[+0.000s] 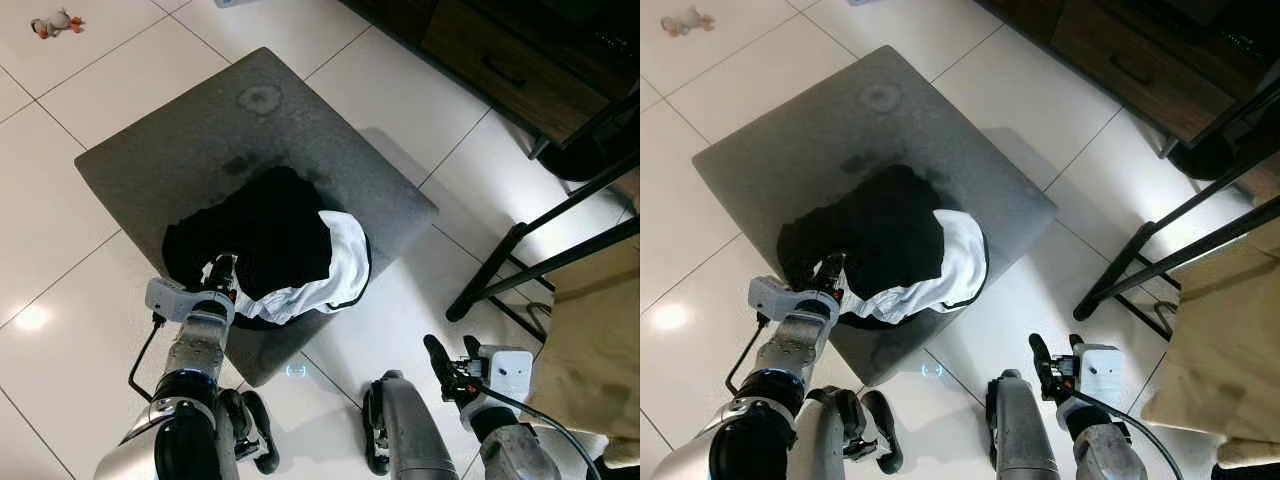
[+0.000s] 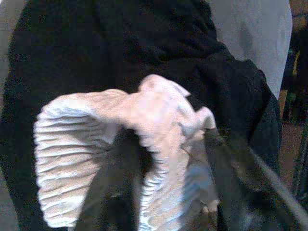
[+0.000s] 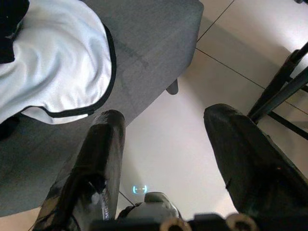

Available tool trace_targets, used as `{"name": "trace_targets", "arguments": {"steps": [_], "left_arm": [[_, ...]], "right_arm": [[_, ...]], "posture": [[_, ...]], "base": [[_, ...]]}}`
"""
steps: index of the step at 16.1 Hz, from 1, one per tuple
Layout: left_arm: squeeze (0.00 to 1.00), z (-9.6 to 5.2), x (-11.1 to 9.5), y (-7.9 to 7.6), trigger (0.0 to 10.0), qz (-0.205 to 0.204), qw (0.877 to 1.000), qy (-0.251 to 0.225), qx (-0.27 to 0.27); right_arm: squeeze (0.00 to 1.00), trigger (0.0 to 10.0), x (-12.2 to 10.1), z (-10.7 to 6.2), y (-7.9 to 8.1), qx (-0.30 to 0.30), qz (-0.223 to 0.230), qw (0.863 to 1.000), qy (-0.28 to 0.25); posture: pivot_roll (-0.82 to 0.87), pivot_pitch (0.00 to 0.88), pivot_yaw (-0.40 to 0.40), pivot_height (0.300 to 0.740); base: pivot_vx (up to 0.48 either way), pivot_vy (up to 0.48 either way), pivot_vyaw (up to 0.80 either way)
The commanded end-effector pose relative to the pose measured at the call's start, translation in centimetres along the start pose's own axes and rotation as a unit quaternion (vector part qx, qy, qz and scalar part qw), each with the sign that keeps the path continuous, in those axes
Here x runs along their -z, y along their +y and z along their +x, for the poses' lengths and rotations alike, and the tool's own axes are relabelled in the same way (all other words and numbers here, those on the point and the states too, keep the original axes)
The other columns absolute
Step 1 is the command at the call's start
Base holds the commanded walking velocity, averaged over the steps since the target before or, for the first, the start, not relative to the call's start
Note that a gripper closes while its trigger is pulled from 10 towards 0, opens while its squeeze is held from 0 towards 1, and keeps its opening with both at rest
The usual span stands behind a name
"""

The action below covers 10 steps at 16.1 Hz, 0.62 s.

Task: Hang hanger

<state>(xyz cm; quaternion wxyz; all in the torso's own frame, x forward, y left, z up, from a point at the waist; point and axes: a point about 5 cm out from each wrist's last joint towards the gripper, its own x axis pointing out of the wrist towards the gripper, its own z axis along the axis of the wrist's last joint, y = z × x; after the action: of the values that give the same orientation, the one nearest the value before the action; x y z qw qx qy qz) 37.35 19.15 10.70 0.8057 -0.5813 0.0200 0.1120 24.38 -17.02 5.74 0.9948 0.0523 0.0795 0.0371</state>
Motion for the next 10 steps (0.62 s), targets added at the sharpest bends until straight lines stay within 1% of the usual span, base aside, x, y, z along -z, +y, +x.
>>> {"name": "trace_targets", "arguments": {"steps": [1, 6, 10], "left_arm": [[0.00, -0.75, 0.75, 2.44, 0.0, -0.014, 0.999, 0.015, -0.041], [0.00, -0.71, 0.29, 2.66, 0.0, -0.038, 0.998, 0.005, -0.049], [0.00, -0.74, 0.06, 2.72, 0.0, -0.044, 0.998, -0.001, -0.048]], "right_arm": [[0.00, 10.0, 1.16, -0.78, -0.55, 0.011, -0.002, 1.000, 0.029], [0.00, 10.0, 1.39, -0.70, -0.68, 0.013, -0.002, 0.999, 0.038], [0.00, 10.0, 1.72, -0.51, -0.93, 0.017, -0.003, 0.999, 0.044]], "posture": [[-0.29, 0.588, -0.165, 0.626], [-0.29, 0.582, -0.162, 0.626], [-0.27, 0.574, -0.154, 0.626]], "base": [[0.000, 0.000, 0.00], [0.000, 0.000, 0.00], [0.000, 0.000, 0.00]]}}
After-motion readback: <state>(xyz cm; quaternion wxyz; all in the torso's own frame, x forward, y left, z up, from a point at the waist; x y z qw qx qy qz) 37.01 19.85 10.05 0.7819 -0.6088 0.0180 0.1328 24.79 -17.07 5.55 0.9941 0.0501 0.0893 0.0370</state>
